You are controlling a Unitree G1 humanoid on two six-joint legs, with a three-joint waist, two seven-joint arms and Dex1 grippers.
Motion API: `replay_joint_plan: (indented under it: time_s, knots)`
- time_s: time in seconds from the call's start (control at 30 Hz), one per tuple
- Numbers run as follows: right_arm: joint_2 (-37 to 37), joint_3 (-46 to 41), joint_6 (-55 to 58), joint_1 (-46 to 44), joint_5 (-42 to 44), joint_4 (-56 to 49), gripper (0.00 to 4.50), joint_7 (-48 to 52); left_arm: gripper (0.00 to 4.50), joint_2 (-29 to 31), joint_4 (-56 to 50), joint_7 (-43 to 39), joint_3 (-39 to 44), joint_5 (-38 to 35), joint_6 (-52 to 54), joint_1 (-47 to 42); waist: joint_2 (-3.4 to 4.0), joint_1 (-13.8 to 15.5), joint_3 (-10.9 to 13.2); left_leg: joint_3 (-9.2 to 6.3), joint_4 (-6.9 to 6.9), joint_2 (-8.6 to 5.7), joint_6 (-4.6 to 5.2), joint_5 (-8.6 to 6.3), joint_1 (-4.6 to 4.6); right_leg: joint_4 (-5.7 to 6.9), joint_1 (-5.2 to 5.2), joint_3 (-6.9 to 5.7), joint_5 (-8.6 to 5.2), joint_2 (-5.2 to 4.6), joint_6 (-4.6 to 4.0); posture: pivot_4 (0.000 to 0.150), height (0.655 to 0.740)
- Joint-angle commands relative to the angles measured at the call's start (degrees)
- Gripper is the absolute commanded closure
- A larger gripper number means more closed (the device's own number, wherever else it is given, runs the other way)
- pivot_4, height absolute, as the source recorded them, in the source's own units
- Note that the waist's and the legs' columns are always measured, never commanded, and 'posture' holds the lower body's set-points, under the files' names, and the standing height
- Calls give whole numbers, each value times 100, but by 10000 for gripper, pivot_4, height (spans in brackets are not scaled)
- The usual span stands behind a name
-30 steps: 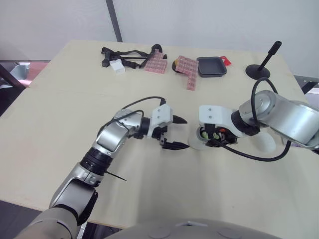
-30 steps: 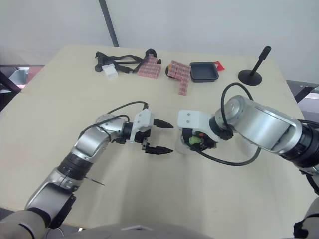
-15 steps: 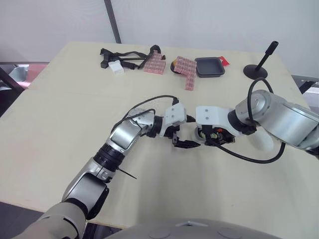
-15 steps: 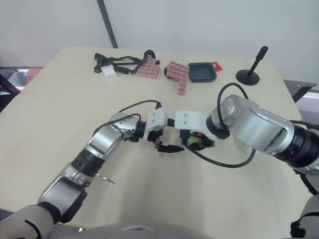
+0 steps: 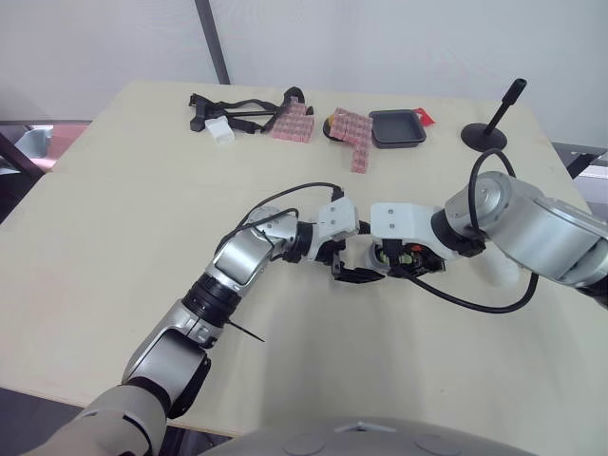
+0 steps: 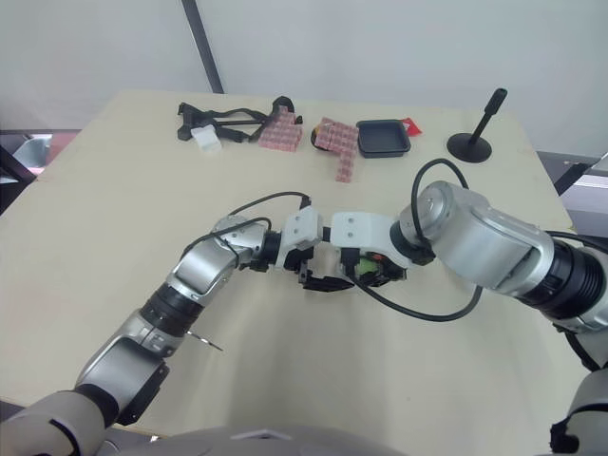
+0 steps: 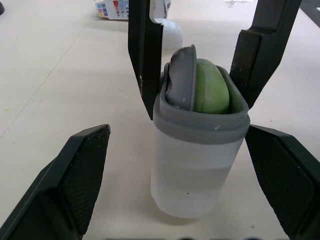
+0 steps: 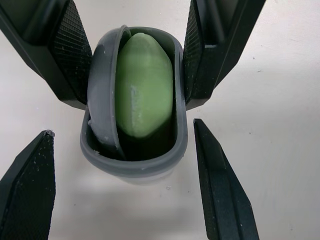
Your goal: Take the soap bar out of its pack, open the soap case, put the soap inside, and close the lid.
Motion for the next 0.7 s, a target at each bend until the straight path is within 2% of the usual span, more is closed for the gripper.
replay_joint_plan:
  time_s: [0.03,0.27,0.37,0.53,0.57,0.7]
  knots:
    - [-27,-91,22,33,-118,-59,24746,38,0,-31,-144,-6,-20,24,-29,-116,0,1,0,0,0,0,0,0,0,0,1,1,0,0,0,1500,7400]
    - [-36,-114,75,65,-133,-79,24746,68,0,-35,-99,-55,-102,124,-133,-98,0,3,0,0,0,0,0,0,2,-2,4,1,0,0,0,1500,7400]
    - [-5,-139,108,80,-117,-87,24746,63,8229,-27,-88,-80,-116,171,-166,-90,0,5,0,0,0,0,0,0,4,-3,6,0,0,-1,0,1500,7400]
    - [28,-165,131,94,-112,-69,24746,62,25188,-27,-60,-72,-121,183,-179,-111,0,3,0,0,-1,0,0,0,4,-3,6,1,0,0,0,1500,7400]
    - [33,-169,136,95,-113,-67,24746,62,26677,-32,-53,-69,-123,187,-183,-117,0,2,0,0,-1,0,0,0,5,-3,6,1,0,0,0,1500,7400]
    - [46,-183,150,94,-111,-62,24746,63,26688,-54,-36,-55,-122,197,-183,-130,0,3,0,0,-1,0,0,0,5,-4,7,1,0,0,0,1500,7400]
